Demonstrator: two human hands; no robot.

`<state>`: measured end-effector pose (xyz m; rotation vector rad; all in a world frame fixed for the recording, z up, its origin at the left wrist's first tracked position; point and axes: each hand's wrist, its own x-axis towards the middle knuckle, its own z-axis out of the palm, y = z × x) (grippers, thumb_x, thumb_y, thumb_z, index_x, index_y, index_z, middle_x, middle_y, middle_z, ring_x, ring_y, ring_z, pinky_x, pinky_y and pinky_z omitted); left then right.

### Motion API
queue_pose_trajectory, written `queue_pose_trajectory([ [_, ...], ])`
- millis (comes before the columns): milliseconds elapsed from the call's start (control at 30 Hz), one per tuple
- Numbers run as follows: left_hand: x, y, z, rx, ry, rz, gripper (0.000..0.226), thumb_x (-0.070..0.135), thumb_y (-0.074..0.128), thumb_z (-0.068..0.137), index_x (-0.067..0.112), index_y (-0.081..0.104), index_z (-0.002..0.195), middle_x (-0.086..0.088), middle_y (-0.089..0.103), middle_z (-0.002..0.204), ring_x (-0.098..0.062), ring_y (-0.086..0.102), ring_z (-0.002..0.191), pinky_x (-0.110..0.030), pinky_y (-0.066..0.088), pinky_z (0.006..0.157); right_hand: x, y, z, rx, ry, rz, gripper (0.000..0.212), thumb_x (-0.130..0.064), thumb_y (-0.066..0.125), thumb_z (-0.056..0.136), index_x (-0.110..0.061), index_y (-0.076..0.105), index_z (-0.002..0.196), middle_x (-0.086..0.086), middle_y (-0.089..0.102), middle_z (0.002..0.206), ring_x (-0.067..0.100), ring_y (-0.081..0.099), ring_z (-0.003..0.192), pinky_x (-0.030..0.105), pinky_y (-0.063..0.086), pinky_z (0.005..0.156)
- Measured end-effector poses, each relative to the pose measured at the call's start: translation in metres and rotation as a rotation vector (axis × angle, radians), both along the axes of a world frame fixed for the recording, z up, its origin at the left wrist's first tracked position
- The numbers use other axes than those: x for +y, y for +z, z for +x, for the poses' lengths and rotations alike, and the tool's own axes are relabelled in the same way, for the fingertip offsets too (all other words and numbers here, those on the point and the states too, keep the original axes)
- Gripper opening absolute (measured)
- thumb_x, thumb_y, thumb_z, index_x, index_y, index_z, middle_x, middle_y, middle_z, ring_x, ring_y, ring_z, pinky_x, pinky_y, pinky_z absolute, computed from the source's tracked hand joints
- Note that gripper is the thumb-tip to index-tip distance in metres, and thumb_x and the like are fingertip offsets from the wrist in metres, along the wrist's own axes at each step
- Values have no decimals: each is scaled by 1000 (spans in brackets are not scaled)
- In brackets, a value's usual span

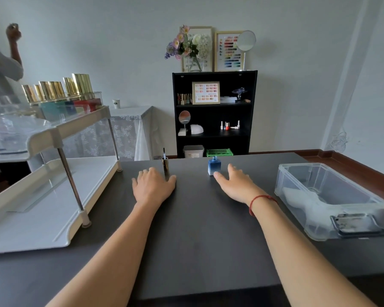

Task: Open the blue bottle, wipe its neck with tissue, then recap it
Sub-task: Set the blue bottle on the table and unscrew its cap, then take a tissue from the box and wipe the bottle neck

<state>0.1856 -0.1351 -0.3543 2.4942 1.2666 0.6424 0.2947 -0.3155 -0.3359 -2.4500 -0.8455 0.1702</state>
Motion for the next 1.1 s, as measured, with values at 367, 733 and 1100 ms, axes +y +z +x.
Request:
queue_pose_trajectory([
  [367, -72, 1, -52, 283, -159, 8, 60, 43, 17, 98, 13, 24, 149, -13, 16, 159, -26, 9, 148, -49, 6, 119, -46, -18, -55, -182, 119, -315, 67, -49, 11, 95, -11, 4, 150, 3, -2, 160, 22, -5, 147, 45, -1, 119],
  [733, -139, 25, -45, 412, -189, -46, 77, 63, 15, 93, 18, 0, 153, -23, -1, 159, -35, -15, 147, -54, -15, 114, -79, 38, -61, -506, 50, -122, 55, -38, 21, 99, -6, 28, 143, 13, 30, 151, 28, 23, 141, 45, 20, 116],
  [1100, -215, 66, 8, 232, -452, -83, 66, 50, 15, 97, 12, 18, 151, -21, 11, 159, -31, -10, 149, -50, -8, 119, -180, 75, -2, -242, -241, -367, 35, -30, 38, 94, -10, 57, 115, 16, 47, 135, 33, 41, 124, 40, 34, 105],
])
